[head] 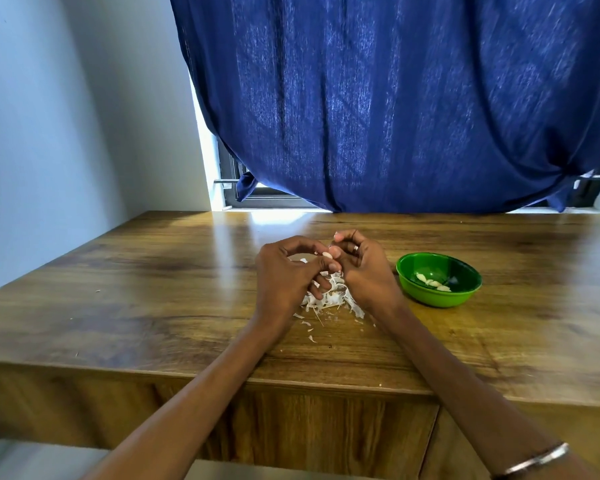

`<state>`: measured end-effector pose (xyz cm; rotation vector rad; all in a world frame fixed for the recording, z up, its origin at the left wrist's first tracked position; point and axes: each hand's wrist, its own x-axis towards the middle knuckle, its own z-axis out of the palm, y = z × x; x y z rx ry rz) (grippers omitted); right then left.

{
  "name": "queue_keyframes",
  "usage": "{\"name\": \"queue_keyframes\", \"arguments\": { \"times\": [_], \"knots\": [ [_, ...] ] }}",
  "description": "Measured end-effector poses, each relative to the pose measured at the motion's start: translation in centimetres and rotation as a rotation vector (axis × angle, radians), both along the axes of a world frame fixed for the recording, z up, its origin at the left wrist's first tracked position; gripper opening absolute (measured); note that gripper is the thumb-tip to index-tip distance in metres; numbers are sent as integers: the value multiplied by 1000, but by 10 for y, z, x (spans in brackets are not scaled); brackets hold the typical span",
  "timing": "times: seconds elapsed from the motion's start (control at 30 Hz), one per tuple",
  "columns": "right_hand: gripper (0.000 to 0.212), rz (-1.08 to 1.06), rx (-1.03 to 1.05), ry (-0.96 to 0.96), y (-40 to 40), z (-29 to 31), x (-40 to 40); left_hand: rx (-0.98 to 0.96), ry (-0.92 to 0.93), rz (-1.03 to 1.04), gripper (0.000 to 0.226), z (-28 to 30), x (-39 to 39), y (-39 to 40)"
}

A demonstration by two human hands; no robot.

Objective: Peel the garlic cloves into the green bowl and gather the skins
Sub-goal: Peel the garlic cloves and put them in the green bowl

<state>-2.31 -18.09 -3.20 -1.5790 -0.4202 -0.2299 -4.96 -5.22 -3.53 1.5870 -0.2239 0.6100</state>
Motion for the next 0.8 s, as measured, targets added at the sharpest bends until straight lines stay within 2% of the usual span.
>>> {"name": "queue_keyframes", "arguments": {
  "times": [0.2,0.37,0.8],
  "knots": [
    [27,-1,86,55,-1,0,2,-16,-31,18,9,0,4,4],
    [23,133,329,183,-2,4,-1,-66,-16,10,11,-1,6,6],
    [12,26,142,28,-4,4,-7,-141,28,-7,14,-4,14,9]
  ]
}}
